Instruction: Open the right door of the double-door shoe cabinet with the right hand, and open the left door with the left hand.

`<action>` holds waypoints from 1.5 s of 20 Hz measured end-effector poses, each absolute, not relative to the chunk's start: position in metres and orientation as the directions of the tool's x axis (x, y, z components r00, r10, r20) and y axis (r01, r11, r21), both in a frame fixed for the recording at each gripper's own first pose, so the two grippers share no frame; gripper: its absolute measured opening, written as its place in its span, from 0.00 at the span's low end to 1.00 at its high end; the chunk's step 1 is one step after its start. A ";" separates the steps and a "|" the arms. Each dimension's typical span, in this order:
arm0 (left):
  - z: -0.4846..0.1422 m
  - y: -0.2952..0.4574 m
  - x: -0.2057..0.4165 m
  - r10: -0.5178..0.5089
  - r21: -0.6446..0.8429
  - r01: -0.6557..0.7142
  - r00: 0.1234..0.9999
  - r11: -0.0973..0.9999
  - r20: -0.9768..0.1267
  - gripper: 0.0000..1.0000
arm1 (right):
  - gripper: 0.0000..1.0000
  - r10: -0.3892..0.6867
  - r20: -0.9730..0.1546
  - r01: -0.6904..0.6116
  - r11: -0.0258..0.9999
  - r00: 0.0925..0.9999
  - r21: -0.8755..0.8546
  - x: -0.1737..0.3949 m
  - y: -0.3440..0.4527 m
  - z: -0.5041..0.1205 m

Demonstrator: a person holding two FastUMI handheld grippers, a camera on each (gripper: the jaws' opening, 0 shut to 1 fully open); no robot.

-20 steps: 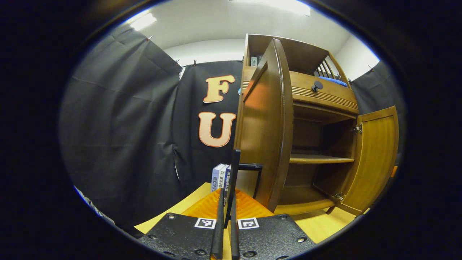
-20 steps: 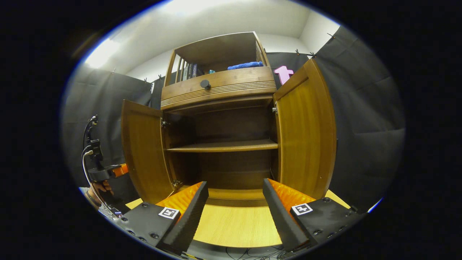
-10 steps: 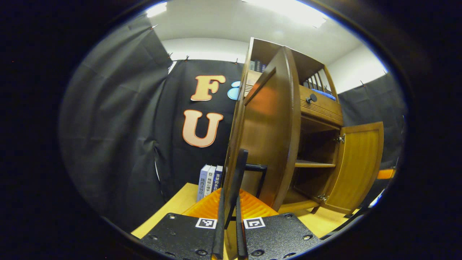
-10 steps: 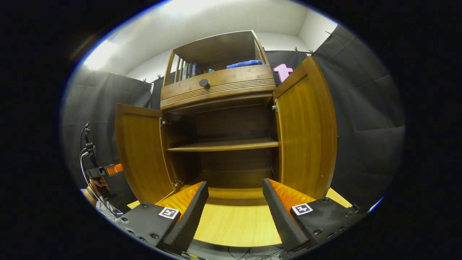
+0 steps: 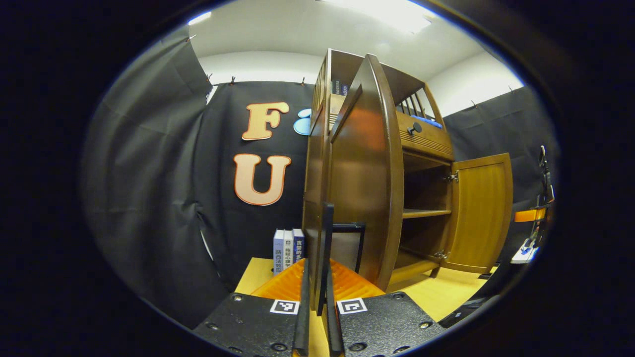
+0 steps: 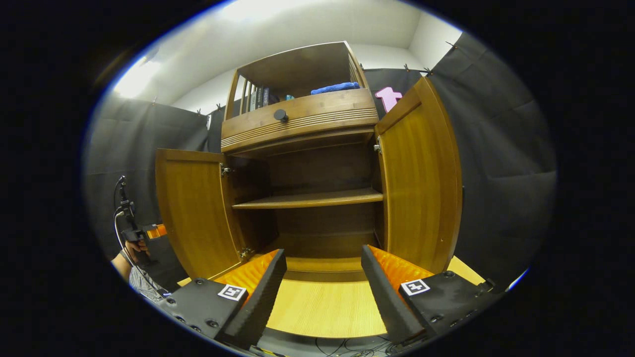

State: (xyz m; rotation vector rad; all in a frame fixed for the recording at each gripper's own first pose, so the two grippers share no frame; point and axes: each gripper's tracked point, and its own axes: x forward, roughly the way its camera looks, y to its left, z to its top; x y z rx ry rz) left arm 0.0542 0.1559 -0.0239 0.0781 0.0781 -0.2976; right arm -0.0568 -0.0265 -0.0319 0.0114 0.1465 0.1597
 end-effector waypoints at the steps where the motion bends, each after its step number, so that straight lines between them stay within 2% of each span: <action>1: -0.024 0.157 0.052 -0.286 0.071 0.293 0.954 0.953 -0.094 0.16 | 0.98 0.162 -0.141 -0.160 0.987 0.977 0.020 -0.055 -0.028 -0.035; 6: -0.016 0.162 0.021 -0.216 0.127 0.229 0.971 0.965 -0.102 0.11 | 0.98 0.173 -0.133 -0.173 0.985 0.976 0.017 -0.050 -0.024 -0.036; 11: 0.034 0.172 -0.020 -0.059 0.186 0.058 0.998 0.981 -0.002 0.10 | 0.98 0.197 -0.132 -0.194 0.980 0.972 0.029 -0.040 -0.016 -0.034; 14: 0.046 0.152 -0.030 -0.019 0.223 0.019 1.000 0.975 -0.004 0.05 | 0.98 0.210 -0.127 -0.208 0.978 0.969 0.030 -0.033 -0.013 -0.034; 17: 0.039 0.109 -0.028 -0.058 0.222 0.064 0.998 0.973 -0.036 0.05 | 0.98 0.218 -0.131 -0.215 0.976 0.967 0.036 -0.024 -0.013 -0.038; 18: 0.034 0.091 -0.026 -0.079 0.206 0.088 0.996 0.975 -0.052 0.00 | 0.98 0.223 -0.135 -0.220 0.975 0.965 0.039 -0.023 -0.012 -0.040; 19: 0.032 0.073 -0.021 -0.100 0.188 0.109 0.993 0.976 -0.058 0.05 | 0.98 0.230 -0.138 -0.227 0.973 0.963 0.042 -0.023 -0.009 -0.042; 20: 0.030 0.053 -0.017 -0.134 0.173 0.142 0.989 0.975 -0.061 0.00 | 0.98 0.235 -0.143 -0.231 0.972 0.961 0.044 -0.022 -0.008 -0.045; 21: 0.029 0.032 -0.011 -0.175 0.159 0.183 0.982 0.970 -0.067 0.05 | 0.98 0.238 -0.150 -0.234 0.971 0.960 0.043 -0.021 -0.008 -0.048; 25: 0.044 -0.035 0.000 -0.275 0.137 0.275 0.961 0.952 -0.020 0.05 | 0.98 0.232 -0.145 -0.229 0.973 0.962 0.035 -0.018 -0.009 -0.044; 26: 0.045 -0.046 0.003 -0.272 0.137 0.271 0.962 0.953 -0.009 0.00 | 0.98 0.228 -0.138 -0.226 0.974 0.964 0.032 -0.018 -0.010 -0.042; 27: 0.041 -0.057 0.005 -0.274 0.137 0.272 0.962 0.952 -0.011 0.05 | 0.98 0.223 -0.132 -0.222 0.975 0.966 0.028 -0.018 -0.011 -0.040; 30: 0.031 -0.095 0.004 -0.326 0.094 0.325 0.945 0.941 -0.005 0.05 | 0.98 0.205 -0.118 -0.203 0.979 0.972 0.028 -0.020 -0.018 -0.037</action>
